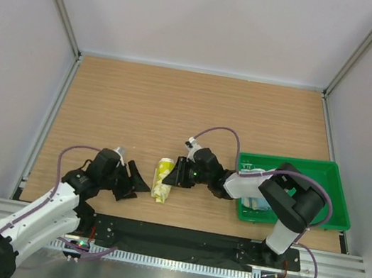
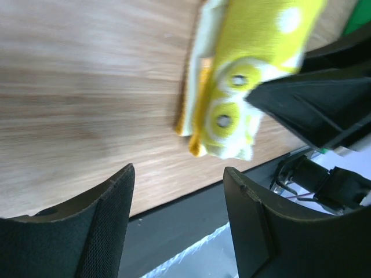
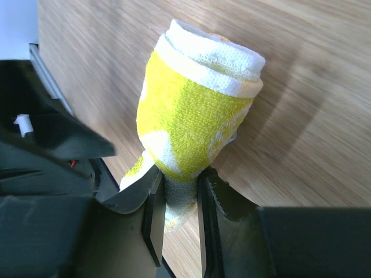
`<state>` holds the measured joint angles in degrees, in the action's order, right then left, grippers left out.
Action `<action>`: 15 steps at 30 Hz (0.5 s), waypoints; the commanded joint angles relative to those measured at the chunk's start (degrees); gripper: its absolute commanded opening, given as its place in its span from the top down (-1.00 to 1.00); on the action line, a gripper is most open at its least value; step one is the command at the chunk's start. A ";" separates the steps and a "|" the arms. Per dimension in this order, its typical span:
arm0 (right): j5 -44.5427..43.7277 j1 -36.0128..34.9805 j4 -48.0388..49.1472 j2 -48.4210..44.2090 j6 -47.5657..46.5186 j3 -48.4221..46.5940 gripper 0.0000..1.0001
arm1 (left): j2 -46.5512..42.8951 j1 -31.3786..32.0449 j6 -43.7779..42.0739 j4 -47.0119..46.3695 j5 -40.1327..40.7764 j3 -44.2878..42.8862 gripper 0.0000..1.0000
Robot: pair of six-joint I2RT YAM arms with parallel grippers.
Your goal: Roll the towels
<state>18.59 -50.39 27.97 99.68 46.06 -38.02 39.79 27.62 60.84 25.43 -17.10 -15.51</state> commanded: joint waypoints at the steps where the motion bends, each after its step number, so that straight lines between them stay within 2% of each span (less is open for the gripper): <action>1: -4.61 0.29 -9.06 -3.17 -4.40 -2.93 0.98 | -0.77 -0.46 -5.01 2.94 0.40 -8.91 -0.28; 7: -7.25 0.38 -16.97 -6.95 -6.68 -6.88 0.98 | 1.69 -0.46 -13.54 15.60 10.22 -25.59 -0.29; 11: -9.27 0.29 -22.77 -10.28 -8.44 -9.44 0.98 | 2.66 -0.37 -19.26 19.74 16.21 -29.93 -0.29; 15: -12.78 0.47 -31.79 -15.64 -10.81 -11.46 0.98 | 1.52 -0.37 -21.81 18.43 16.31 -30.28 -0.29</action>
<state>9.93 -50.13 4.01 89.41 38.63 -46.04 41.98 27.62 44.10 40.56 -4.03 -44.82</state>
